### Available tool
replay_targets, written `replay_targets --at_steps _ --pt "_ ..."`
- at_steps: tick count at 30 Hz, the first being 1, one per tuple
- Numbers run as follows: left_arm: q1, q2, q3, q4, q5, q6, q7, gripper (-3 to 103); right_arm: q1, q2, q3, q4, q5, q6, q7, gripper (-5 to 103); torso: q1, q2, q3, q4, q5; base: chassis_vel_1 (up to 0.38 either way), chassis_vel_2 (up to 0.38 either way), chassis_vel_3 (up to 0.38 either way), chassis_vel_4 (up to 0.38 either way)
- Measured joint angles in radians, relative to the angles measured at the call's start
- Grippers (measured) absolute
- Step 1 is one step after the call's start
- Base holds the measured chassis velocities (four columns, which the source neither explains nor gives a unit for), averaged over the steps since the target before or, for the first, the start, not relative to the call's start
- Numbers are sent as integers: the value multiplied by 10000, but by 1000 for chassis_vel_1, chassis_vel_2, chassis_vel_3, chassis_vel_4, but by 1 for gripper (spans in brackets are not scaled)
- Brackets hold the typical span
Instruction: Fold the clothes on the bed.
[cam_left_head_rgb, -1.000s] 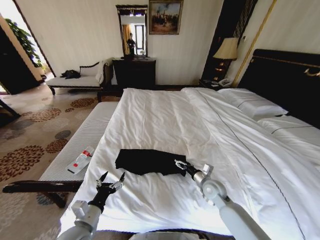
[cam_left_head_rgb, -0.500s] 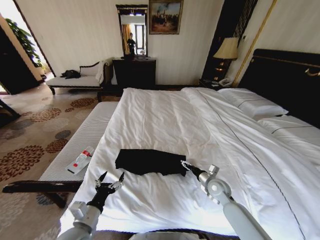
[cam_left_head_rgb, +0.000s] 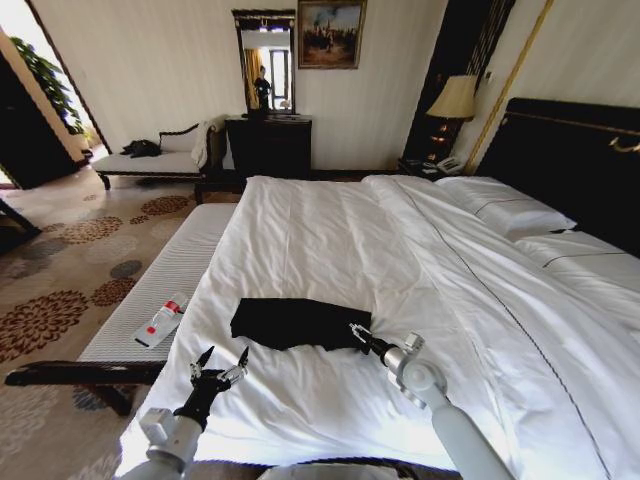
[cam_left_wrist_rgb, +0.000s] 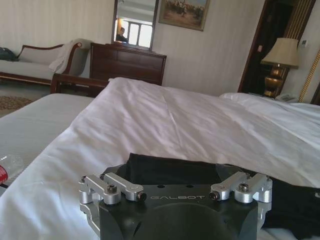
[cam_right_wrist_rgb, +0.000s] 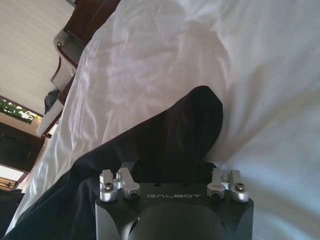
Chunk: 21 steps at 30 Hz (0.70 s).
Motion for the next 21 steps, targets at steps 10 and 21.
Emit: replay_targets --at_steps 10,21 --pt "9 -293 -165 -199 -133 40 -88 100 -168 95 71 199 56 9 133 30 0 0 0 1 0 0 0 0 0" --pt "39 -482 -74 -307 96 22 -77 100 -535 353 191 463 -56 29 154 7 0 0 0 0 0 0 0 0 0"
